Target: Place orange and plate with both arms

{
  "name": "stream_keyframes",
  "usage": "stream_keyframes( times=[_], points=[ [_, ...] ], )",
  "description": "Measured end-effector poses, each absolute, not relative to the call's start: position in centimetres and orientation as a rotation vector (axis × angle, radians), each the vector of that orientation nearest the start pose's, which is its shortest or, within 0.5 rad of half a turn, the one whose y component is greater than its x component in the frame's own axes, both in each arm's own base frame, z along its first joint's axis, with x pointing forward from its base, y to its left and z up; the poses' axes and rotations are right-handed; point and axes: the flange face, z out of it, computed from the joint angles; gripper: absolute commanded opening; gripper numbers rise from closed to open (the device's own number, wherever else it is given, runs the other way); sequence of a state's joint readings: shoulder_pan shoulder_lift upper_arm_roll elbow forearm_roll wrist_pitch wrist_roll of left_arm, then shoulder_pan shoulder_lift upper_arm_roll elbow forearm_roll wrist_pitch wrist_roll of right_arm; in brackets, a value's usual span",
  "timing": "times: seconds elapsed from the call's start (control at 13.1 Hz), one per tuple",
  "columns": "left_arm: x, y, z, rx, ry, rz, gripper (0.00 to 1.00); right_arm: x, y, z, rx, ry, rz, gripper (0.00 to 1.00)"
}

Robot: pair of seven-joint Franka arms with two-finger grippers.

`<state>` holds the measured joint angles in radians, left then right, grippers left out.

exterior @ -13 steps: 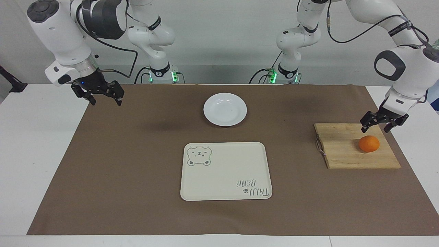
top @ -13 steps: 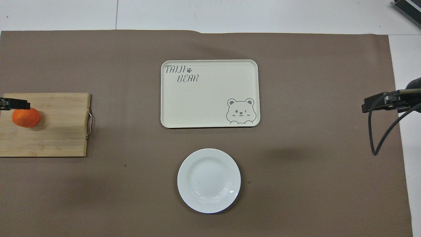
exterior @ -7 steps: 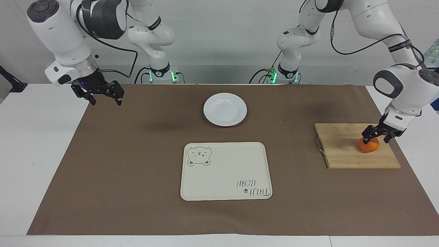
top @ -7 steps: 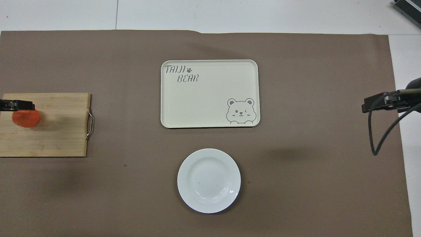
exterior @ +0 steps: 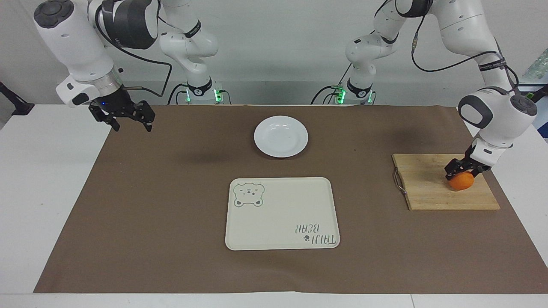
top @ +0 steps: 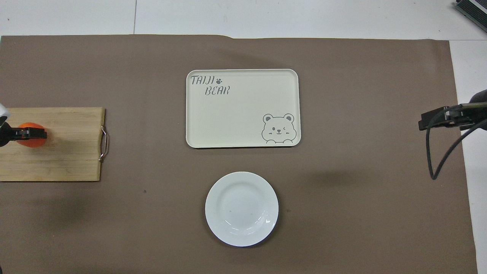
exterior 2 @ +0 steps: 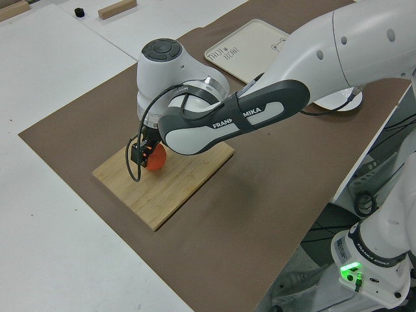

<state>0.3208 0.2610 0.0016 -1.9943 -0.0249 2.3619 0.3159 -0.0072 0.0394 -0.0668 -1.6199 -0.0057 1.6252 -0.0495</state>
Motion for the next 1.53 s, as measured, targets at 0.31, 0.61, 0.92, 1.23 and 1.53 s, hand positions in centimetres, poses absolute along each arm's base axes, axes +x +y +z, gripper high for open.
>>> stream_keyframes(
  times=[0.31,0.61,0.92,1.23,1.53],
  points=[
    [58.1,18.6,34.4,-3.121,-0.027,-0.181,0.00,56.7,-4.2,58.4,-3.147,0.037,0.054,1.00],
    [59.3,14.5,37.6,-3.114,0.080,-0.240,0.00,56.7,-4.1,58.4,-3.147,0.035,0.054,1.00],
    [57.5,3.3,43.4,-3.151,0.226,-0.079,0.00,56.7,-4.1,58.4,-3.147,0.035,0.054,1.00],
    [53.9,-11.6,45.3,-3.151,0.291,0.016,0.00,56.7,-4.1,58.4,-3.147,0.035,0.054,1.00],
    [46.8,-26.9,43.2,-3.162,0.368,0.071,0.00,56.7,-4.1,58.4,-3.147,0.035,0.054,1.00]
  ],
)
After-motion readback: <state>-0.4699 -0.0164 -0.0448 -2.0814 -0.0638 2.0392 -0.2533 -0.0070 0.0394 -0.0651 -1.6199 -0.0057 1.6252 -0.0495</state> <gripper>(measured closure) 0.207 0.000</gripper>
